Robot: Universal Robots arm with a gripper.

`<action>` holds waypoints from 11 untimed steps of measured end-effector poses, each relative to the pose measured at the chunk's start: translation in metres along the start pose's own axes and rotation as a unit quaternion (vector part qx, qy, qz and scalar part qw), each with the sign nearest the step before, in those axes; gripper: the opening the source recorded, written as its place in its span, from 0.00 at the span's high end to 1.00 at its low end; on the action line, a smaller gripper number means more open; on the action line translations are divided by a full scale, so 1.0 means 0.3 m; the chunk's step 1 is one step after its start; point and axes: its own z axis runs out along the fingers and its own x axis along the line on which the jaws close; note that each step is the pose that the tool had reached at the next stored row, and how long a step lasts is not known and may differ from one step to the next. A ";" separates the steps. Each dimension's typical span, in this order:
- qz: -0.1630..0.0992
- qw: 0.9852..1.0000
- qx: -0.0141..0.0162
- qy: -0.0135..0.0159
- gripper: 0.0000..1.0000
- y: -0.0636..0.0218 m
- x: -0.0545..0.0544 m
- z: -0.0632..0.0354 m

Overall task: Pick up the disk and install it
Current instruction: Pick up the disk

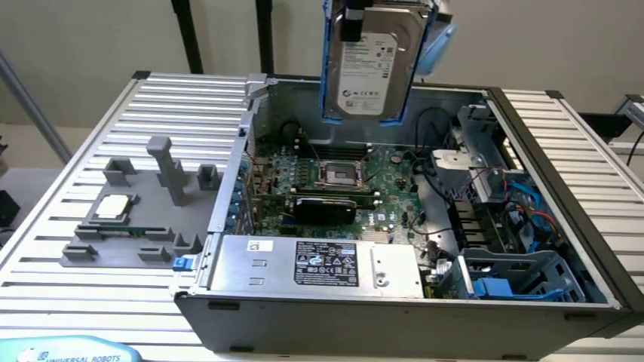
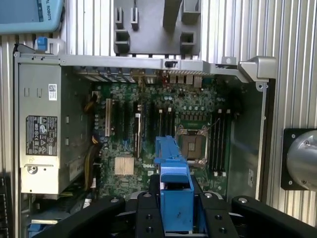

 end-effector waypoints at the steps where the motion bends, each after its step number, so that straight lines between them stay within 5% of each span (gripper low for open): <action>1: 0.000 1.000 0.000 0.000 0.67 -0.009 0.008 0.000; 11: 0.000 1.000 0.000 0.000 0.67 -0.091 0.095 0.004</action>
